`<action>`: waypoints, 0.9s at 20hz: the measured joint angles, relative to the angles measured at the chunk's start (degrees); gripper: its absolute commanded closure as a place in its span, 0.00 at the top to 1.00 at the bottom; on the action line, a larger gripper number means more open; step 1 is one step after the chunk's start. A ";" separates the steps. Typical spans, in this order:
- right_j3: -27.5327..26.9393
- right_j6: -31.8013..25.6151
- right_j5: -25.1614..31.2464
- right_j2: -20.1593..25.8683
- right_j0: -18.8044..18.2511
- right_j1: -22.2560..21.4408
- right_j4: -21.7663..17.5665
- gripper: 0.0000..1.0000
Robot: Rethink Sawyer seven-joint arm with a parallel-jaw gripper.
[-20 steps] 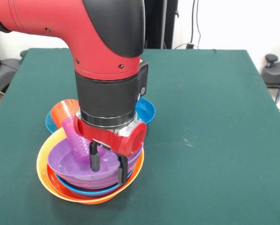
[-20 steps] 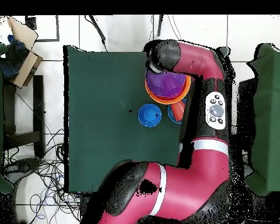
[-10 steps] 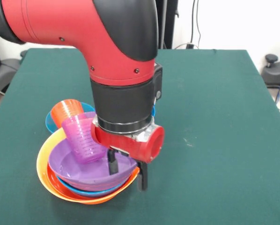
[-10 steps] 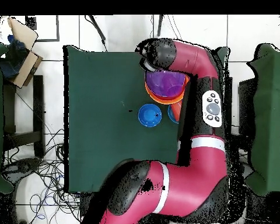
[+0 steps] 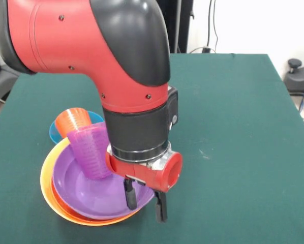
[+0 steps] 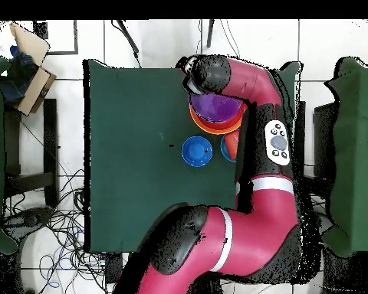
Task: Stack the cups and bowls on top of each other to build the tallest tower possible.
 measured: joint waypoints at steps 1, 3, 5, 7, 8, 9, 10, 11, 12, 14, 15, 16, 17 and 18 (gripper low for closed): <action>0.00 0.00 -0.65 0.07 -0.03 0.16 -0.22 1.00; 0.00 0.00 -1.70 0.07 -0.02 0.40 -0.74 1.00; -0.01 0.00 -2.15 0.07 -0.02 0.44 -1.41 1.00; 0.00 0.00 -2.14 0.06 -0.02 0.36 -1.89 1.00; 0.00 0.00 -2.13 0.06 -0.02 0.30 -2.08 1.00; 0.01 0.00 -2.11 0.05 -0.02 0.21 -2.27 1.00; 0.01 0.00 -1.95 0.05 -0.02 0.11 -2.37 1.00; 0.01 0.00 -1.78 0.05 -0.02 0.05 -2.40 1.00; 0.01 0.00 -1.48 0.05 -0.02 -0.04 -2.43 1.00; 0.01 0.00 -0.21 0.04 -0.02 -0.33 -2.50 1.00; 0.01 0.00 0.48 0.03 -0.02 -0.49 -2.55 1.00; 0.02 0.00 1.41 0.03 -0.02 -0.72 -2.60 1.00; 0.02 0.00 2.84 0.00 0.02 -1.12 -2.63 1.00; 0.01 0.00 3.53 -0.02 0.05 -1.31 -2.63 1.00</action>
